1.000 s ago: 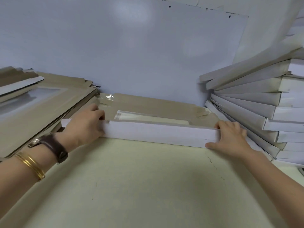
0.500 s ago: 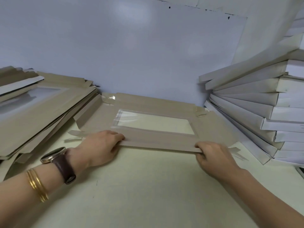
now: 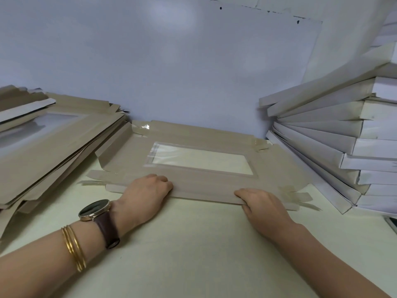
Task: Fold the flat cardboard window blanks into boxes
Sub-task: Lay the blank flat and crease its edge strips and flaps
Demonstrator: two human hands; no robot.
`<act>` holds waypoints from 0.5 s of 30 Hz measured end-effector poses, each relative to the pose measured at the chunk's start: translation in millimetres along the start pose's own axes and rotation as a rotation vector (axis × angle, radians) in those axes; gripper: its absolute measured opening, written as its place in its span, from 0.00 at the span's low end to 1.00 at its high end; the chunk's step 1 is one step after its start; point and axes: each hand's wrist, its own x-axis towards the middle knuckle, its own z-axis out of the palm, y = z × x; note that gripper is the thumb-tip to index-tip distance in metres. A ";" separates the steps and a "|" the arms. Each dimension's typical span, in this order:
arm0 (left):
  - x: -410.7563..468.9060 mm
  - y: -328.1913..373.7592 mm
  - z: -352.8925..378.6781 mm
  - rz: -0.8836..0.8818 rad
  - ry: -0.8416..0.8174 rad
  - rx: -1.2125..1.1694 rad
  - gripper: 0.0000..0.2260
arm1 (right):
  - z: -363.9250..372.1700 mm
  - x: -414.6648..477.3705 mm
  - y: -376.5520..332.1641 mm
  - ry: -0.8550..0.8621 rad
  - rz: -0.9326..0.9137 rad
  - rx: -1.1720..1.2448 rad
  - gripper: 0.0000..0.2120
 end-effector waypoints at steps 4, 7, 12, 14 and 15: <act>0.0 -0.8 0.6 -0.002 -0.007 0.025 0.12 | -0.7 0.5 -0.2 -0.013 0.008 -0.019 0.18; -0.5 1.7 -0.1 -0.003 0.010 0.030 0.10 | -2.4 2.4 -3.9 -0.031 0.033 -0.041 0.17; 1.6 8.9 -2.6 -0.032 -0.008 0.072 0.09 | -6.5 10.4 -13.6 -0.077 0.059 -0.051 0.16; 3.6 9.2 -2.2 -0.055 -0.009 0.059 0.10 | -6.7 10.9 -15.2 -0.092 0.060 -0.046 0.17; 4.3 8.9 -1.8 -0.062 -0.011 0.054 0.11 | -6.7 10.7 -15.3 -0.096 0.061 -0.045 0.17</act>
